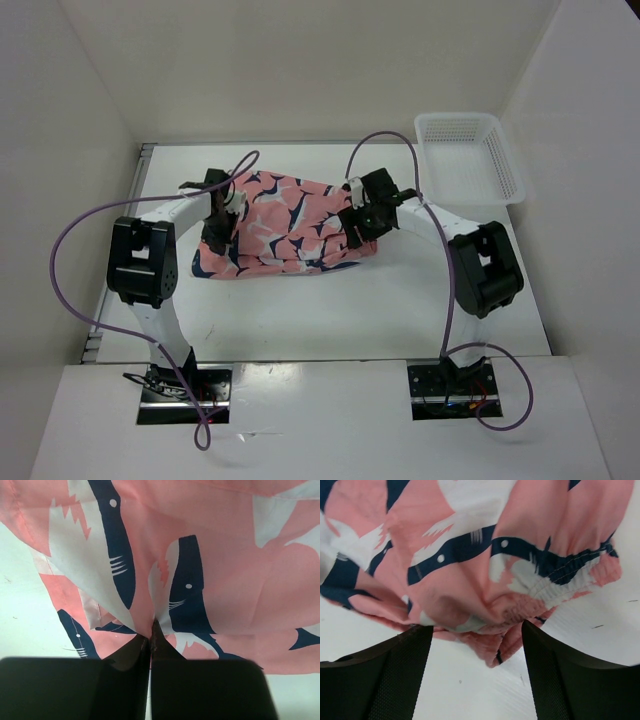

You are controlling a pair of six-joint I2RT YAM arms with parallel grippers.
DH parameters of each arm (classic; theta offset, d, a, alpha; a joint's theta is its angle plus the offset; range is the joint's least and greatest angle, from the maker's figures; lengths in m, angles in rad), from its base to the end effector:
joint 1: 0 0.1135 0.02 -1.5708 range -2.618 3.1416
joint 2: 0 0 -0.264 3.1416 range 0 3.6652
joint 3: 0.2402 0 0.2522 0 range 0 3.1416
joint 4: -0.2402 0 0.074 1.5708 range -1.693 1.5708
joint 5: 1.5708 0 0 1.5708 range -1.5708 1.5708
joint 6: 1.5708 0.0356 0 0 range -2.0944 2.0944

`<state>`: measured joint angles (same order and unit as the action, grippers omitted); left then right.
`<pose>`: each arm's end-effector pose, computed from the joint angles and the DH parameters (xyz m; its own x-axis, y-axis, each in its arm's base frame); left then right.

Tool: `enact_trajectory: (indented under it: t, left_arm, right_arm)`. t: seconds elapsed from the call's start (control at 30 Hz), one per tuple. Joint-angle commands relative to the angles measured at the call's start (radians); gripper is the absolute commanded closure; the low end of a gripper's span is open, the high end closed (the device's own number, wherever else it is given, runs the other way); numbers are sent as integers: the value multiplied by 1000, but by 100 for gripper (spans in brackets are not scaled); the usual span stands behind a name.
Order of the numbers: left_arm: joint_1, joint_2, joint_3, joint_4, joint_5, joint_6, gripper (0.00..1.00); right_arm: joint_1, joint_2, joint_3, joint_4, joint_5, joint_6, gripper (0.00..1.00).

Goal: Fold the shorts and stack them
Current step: Fold the shorts

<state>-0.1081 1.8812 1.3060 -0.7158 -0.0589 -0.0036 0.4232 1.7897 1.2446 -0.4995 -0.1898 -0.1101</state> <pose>0.3671 -0.0377 0.1767 -0.9558 0.1001 -0.2764 0.0881 0.9946 0.0556 0.3370 0.1592 0.2013 -0.7299 -0.4471 -0.5171 -0.5734 0.8123 0.1070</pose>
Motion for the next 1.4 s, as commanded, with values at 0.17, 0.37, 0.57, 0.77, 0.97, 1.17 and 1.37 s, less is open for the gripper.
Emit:
enact_trajectory:
  t: [0.17, 0.37, 0.57, 0.77, 0.97, 1.17, 1.37]
  left_arm:
    - [4, -36, 62, -19, -12, 4, 100]
    - [4, -45, 71, -28, -12, 4, 100]
    - [4, -54, 72, -28, -21, 4, 100]
    - [4, -54, 93, -37, -21, 4, 100]
    - [4, -63, 124, -47, -21, 4, 100]
    - [4, -117, 182, -47, -111, 4, 100]
    - [4, -198, 251, -115, -197, 4, 100]
  right_arm:
    - [5, 34, 69, 108, 53, 61, 23]
    - [5, 45, 101, 118, 6, 72, 35]
    - [5, 36, 61, 121, 24, 63, 55]
    - [5, 68, 30, 153, 111, 27, 47]
    - [5, 88, 21, 174, 134, 3, 74]
    - [14, 59, 93, 197, 236, -83, 100]
    - [-38, -64, 127, 95, 214, -204, 100]
